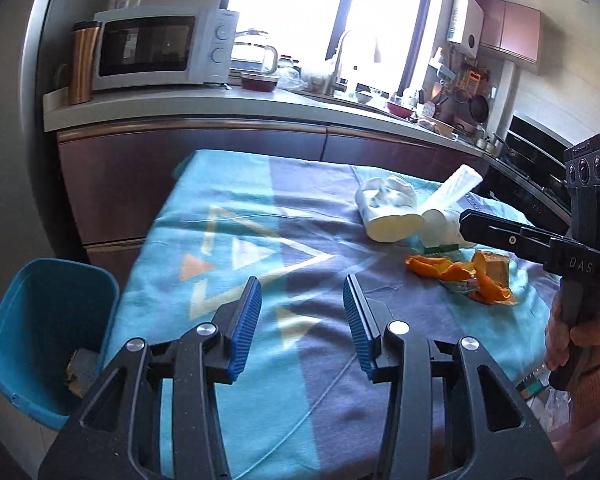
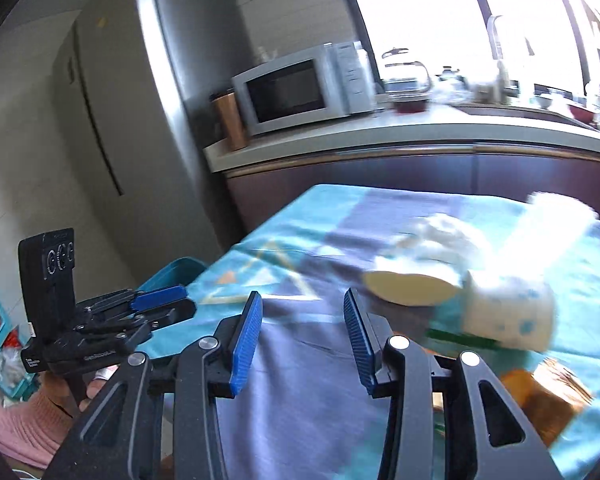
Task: Collect trash
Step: 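Move both open tools back over the table toward the orange peels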
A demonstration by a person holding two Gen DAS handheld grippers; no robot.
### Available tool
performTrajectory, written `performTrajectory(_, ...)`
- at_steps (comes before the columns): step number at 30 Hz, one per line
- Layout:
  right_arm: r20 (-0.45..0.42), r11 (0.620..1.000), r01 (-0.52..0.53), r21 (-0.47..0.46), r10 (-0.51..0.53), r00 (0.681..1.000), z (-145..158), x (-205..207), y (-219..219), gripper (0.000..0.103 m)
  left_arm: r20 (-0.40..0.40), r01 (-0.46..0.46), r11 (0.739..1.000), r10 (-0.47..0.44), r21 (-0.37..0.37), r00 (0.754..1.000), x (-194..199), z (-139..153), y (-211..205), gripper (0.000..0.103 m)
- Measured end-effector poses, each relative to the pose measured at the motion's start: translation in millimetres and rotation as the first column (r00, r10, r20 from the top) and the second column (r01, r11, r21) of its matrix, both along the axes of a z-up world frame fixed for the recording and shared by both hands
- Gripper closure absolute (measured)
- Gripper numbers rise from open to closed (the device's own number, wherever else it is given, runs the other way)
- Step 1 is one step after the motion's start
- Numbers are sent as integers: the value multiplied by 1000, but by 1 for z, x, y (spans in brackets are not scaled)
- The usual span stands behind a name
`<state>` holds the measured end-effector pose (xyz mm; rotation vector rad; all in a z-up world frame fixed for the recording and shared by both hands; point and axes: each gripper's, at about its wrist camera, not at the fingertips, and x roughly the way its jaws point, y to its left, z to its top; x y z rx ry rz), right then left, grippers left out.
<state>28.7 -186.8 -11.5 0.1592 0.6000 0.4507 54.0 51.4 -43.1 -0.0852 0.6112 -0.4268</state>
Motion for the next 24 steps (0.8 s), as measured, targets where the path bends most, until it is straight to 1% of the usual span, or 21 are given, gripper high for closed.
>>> performTrajectory(3, -3, 995, 96, 12, -96, 995, -4, -10, -36, 61, -13, 61, 998, -61, 2, 998, 3, -2, -25, 59)
performTrajectory(6, -14, 980, 195, 25, -195, 981, -10, -23, -75, 60, -28, 121, 993, -121, 2, 992, 6, -4, -51, 58)
performTrajectory(9, -41, 967, 255, 28, -253, 966, -19, -28, -100, 60, -50, 173, 985, -173, -3, 984, 10, -8, -74, 57)
performTrajectory(13, -82, 964, 266, 26, -263, 961, -33, -35, -109, 60, -79, 222, 975, -221, -4, 972, 20, -14, -101, 55)
performTrajectory(17, -110, 969, 246, 23, -242, 964, -45, -35, -103, 60, -116, 243, 970, -242, -7, 963, 32, -19, -119, 53)
performTrajectory(19, -114, 972, 234, 16, -231, 966, -49, -35, -100, 60, -135, 258, 966, -259, -27, 956, 35, -20, -126, 52)
performTrajectory(20, -115, 974, 228, 15, -225, 968, -50, -36, -97, 60, -132, 268, 963, -270, -36, 954, 35, -18, -128, 52)
performTrajectory(22, -122, 976, 215, 18, -211, 970, -54, -35, -95, 60, -108, 286, 958, -287, -25, 952, 30, -14, -138, 51)
performTrajectory(24, -127, 978, 209, 10, -206, 970, -57, -35, -93, 60, -102, 307, 952, -307, -12, 946, 26, -13, -147, 51)
